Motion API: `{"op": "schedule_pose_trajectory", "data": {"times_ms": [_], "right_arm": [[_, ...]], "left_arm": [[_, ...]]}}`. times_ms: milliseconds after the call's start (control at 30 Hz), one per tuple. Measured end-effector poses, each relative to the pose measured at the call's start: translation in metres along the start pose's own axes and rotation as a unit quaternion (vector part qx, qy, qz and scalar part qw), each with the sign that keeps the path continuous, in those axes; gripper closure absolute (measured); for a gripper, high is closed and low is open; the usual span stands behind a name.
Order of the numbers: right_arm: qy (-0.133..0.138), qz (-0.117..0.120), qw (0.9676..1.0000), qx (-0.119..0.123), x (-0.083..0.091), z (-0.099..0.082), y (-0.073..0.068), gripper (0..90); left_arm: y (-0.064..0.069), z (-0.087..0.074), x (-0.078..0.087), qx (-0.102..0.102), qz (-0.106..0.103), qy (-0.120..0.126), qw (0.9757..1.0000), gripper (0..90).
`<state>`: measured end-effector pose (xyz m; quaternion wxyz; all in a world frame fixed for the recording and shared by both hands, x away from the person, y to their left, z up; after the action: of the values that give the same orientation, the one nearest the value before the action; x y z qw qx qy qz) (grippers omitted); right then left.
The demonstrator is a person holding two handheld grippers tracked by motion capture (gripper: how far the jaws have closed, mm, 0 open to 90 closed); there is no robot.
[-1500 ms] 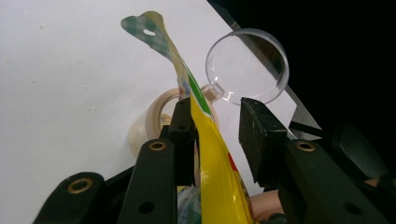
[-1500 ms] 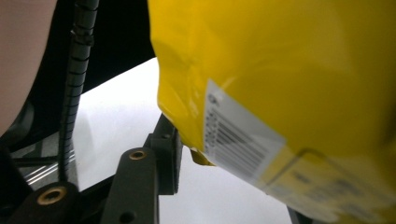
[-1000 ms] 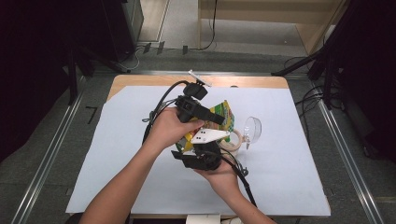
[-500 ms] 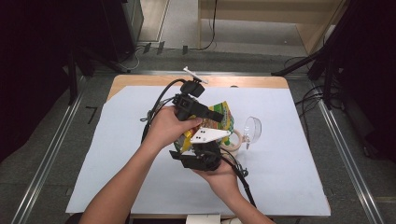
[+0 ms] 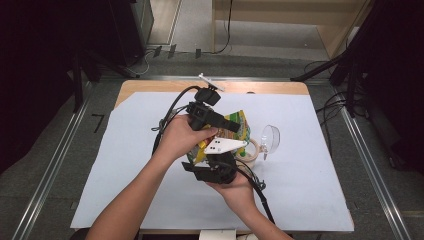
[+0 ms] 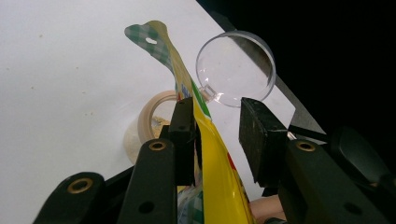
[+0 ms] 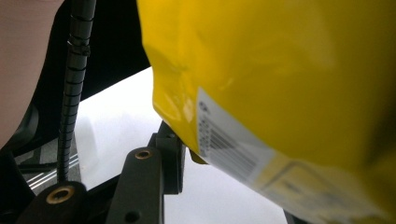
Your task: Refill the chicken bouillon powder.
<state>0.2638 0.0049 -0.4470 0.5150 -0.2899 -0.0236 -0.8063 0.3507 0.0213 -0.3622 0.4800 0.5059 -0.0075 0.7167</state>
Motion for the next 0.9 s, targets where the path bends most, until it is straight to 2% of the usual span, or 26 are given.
{"op": "schedule_pose_trajectory", "data": {"times_ms": [900], "right_arm": [[-0.002,-0.003,1.0000,0.004,0.0003,-0.0013,0.0001,62.3]], "left_arm": [[0.0005,-0.0009,-0.0009,-0.001,0.000,0.001,1.0000,67.6]]}}
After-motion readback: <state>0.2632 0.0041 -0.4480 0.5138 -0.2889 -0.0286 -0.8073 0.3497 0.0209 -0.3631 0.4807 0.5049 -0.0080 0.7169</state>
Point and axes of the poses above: each handheld gripper's, and its own axes: x roughly backward along the jaws, z roughly out of its top, y roughly to its right, the point moved 5 cm from there along -x, roughly forward along the jaws, and after that the axes turned 5 degrees about -y, right-handed, at the moved point
